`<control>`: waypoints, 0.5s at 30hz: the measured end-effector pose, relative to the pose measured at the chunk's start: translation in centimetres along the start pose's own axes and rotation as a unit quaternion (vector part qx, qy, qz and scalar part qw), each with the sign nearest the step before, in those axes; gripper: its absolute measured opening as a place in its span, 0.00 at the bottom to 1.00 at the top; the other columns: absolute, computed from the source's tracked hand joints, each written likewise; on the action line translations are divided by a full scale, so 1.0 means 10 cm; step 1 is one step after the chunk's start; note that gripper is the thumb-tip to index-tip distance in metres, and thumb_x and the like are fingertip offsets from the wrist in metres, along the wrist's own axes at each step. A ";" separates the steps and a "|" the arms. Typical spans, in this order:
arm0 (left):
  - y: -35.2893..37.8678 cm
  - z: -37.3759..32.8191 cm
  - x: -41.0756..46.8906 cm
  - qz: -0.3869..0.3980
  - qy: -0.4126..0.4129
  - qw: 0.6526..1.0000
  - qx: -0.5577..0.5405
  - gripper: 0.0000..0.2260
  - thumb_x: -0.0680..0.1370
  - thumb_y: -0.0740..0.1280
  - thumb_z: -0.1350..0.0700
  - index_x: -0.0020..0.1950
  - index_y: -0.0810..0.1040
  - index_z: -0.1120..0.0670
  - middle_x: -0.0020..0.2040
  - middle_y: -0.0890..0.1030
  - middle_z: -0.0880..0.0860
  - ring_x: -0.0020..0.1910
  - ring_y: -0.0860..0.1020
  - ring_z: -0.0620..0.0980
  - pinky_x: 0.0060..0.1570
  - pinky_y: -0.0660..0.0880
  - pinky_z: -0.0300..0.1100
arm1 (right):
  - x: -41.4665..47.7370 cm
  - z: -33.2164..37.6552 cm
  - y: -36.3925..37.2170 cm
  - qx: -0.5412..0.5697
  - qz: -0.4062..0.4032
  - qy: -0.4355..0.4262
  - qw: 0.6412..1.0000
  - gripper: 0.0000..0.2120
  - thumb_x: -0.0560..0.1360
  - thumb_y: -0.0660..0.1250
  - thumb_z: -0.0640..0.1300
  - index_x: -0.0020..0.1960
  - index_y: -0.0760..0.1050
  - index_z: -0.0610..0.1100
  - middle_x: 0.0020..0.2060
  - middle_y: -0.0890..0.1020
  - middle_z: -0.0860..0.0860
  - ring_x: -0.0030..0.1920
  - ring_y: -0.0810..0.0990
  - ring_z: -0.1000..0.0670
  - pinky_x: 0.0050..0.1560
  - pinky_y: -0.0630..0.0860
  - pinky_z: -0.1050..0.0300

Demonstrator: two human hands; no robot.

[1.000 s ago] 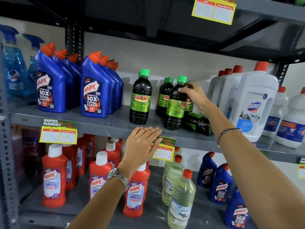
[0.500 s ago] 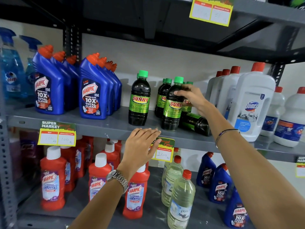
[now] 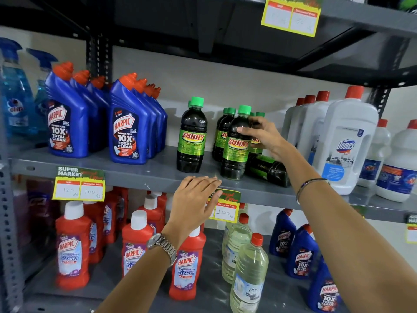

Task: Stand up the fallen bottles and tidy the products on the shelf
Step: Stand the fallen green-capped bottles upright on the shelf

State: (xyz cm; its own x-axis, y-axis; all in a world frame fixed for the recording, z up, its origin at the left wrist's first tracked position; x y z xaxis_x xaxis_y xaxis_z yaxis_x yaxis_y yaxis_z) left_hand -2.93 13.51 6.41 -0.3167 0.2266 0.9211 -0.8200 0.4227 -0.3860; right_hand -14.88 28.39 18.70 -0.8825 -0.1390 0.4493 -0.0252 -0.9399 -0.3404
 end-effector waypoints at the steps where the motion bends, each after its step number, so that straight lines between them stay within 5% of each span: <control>1: 0.00 0.00 0.00 -0.002 0.001 1.000 0.000 0.13 0.77 0.61 0.51 0.55 0.81 0.54 0.51 0.84 0.49 0.50 0.81 0.48 0.54 0.73 0.44 | 0.00 0.00 0.00 0.001 -0.003 -0.002 1.000 0.27 0.69 0.72 0.45 0.65 0.68 0.47 0.53 0.76 0.51 0.52 0.76 0.51 0.41 0.74 0.59; 6: 0.00 0.00 0.00 -0.003 -0.001 1.000 -0.002 0.14 0.78 0.60 0.51 0.55 0.81 0.54 0.51 0.84 0.49 0.50 0.81 0.48 0.55 0.70 0.43 | -0.02 -0.02 0.00 0.007 -0.011 -0.014 1.000 0.27 0.69 0.72 0.47 0.65 0.68 0.48 0.49 0.76 0.56 0.49 0.76 0.55 0.41 0.73 0.60; 11: -0.01 -0.02 0.01 -0.014 -0.004 1.000 -0.002 0.14 0.77 0.60 0.51 0.53 0.82 0.54 0.50 0.84 0.49 0.50 0.81 0.48 0.54 0.73 0.45 | -0.03 -0.01 0.02 0.001 -0.008 -0.025 1.000 0.27 0.70 0.71 0.47 0.67 0.67 0.47 0.56 0.76 0.49 0.53 0.76 0.51 0.43 0.74 0.60; 15: 0.02 -0.04 0.01 -0.037 -0.016 0.999 0.014 0.14 0.77 0.61 0.50 0.53 0.82 0.54 0.52 0.84 0.50 0.53 0.81 0.50 0.58 0.73 0.48 | -0.08 -0.06 -0.09 -0.012 -0.032 -0.041 0.999 0.28 0.73 0.68 0.50 0.69 0.65 0.45 0.60 0.75 0.45 0.58 0.75 0.48 0.56 0.75 0.54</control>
State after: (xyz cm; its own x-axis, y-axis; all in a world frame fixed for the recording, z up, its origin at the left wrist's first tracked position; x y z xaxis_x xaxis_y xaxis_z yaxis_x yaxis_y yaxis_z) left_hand -2.90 14.00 6.37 -0.2702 0.1672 0.9482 -0.8541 0.4129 -0.3163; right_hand -14.40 29.55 18.19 -0.8378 -0.1047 0.5359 -0.0921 -0.9403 -0.3276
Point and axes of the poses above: each hand's wrist, its own x-axis towards the middle knuckle, its own y-axis out of the palm, z = x × y, the point moved 9 cm from there along x, towards the middle knuckle
